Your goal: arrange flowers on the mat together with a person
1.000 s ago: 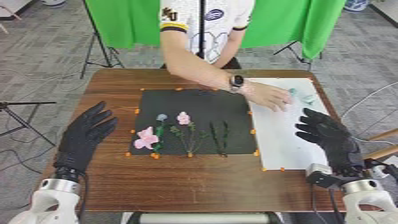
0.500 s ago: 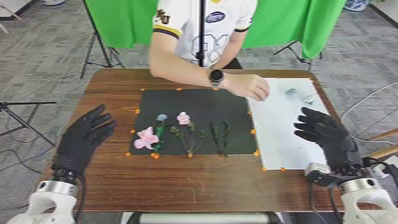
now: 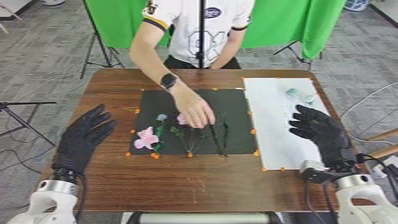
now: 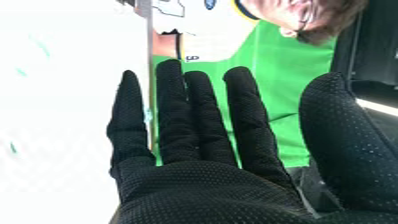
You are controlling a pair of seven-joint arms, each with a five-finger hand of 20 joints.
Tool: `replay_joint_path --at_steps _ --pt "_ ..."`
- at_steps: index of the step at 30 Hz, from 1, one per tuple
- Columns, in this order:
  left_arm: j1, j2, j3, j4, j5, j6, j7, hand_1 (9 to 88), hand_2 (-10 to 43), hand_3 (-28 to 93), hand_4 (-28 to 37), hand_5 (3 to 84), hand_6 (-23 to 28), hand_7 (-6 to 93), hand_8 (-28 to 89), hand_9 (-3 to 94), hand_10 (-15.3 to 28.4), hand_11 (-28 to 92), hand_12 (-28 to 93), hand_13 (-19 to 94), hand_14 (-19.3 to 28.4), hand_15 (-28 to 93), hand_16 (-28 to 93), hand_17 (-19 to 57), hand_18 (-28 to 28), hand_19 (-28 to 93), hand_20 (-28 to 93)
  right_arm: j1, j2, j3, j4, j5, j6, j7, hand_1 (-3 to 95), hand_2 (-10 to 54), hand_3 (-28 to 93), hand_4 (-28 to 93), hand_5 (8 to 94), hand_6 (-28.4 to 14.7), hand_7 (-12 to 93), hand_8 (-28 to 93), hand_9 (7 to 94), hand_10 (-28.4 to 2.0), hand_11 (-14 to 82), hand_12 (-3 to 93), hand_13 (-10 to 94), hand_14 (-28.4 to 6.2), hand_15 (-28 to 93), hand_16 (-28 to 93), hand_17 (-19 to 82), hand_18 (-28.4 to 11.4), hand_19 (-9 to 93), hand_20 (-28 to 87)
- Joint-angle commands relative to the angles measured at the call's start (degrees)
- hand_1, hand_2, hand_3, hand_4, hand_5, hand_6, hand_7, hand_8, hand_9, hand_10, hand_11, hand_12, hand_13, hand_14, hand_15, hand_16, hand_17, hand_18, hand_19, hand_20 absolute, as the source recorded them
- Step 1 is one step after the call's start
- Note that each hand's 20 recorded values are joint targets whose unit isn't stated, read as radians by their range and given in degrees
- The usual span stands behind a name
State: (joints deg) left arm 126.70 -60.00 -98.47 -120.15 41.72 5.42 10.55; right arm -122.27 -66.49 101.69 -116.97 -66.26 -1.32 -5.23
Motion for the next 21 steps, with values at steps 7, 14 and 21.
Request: replay_joint_path --at_steps 7,14,21 --pt "1.24 -0.08 -0.16 -0.02 0.63 0.55 -0.16 25.9 -0.7 72 -26.3 35.7 4.4 18.1 -9 32.1 11.8 24 17 28 15.1 35 -1 -5.5 21.2 50 7 -0.1 0.43 0.77 -0.1 -0.03 0.76 -0.37 15.0 8.8 93 -20 38.4 -3.2 24 -11 38.3 -14.2 13.9 25.0 33 -12.0 28 26 9 -20.5 47 28" --pt "2.31 0.07 -0.8 -0.4 0.27 1.23 0.1 25.9 -0.6 72 -26.4 35.7 4.4 18.1 -9 32.1 11.8 24 17 28 15.1 35 -1 -5.6 21.2 50 7 3.74 6.73 -4.09 2.72 -5.31 13.5 -4.69 18.3 3.2 90 -22 40.5 -3.4 25 -12 41.8 -13.6 16.6 24.7 38 -11.0 31 26 12 -20.5 50 29" --pt "1.45 1.04 -0.9 -0.17 1.75 0.99 -0.66 26.0 -0.7 72 -26.3 35.7 4.4 18.1 -9 32.1 11.8 24 17 28 15.1 35 -1 -5.6 21.3 50 7 13.83 21.29 -10.63 7.39 -15.5 26.04 -4.64 24.4 -5.0 86 -26 49.2 -2.0 29 -15 51.5 -11.9 22.5 22.2 47 -9.4 38 23 19 -19.7 53 29"
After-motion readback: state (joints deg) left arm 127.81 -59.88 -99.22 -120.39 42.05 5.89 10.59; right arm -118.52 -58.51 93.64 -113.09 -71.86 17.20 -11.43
